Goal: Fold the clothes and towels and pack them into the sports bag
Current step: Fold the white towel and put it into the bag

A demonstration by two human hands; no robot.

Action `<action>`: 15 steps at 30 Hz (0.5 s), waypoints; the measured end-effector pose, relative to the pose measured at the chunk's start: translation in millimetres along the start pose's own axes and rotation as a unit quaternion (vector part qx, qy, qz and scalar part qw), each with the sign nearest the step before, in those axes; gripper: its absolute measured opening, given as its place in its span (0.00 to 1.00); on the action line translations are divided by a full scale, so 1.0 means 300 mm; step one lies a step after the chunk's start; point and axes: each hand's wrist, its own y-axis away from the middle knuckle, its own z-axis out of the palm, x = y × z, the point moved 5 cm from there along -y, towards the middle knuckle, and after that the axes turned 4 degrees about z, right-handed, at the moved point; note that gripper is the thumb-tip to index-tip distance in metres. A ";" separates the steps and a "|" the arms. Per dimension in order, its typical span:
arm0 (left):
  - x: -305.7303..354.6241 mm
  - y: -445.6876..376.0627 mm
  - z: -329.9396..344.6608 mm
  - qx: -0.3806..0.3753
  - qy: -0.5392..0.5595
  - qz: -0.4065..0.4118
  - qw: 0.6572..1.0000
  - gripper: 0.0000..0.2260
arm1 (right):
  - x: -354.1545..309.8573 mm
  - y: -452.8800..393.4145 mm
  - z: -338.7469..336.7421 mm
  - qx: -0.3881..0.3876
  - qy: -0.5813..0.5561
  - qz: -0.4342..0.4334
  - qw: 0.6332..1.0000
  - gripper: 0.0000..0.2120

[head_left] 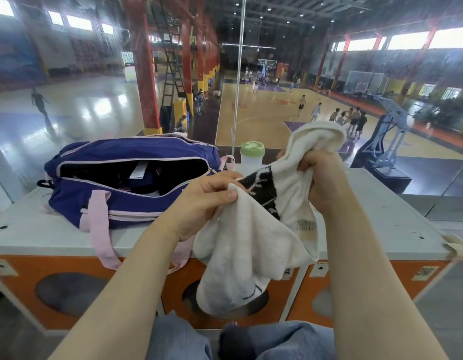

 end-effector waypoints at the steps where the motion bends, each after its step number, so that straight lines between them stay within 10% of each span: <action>1: -0.001 0.004 0.008 -0.021 -0.008 -0.010 1.000 0.07 | 0.001 -0.001 -0.003 0.021 0.001 -0.006 1.000 0.21; 6: 0.008 0.016 0.074 -0.117 -0.010 -0.026 0.993 0.08 | 0.011 -0.004 0.006 0.067 0.002 -0.032 0.997 0.14; 15: -0.010 -0.003 0.035 -0.010 0.034 -0.024 0.999 0.09 | 0.013 -0.014 0.011 0.034 -0.032 -0.004 0.999 0.16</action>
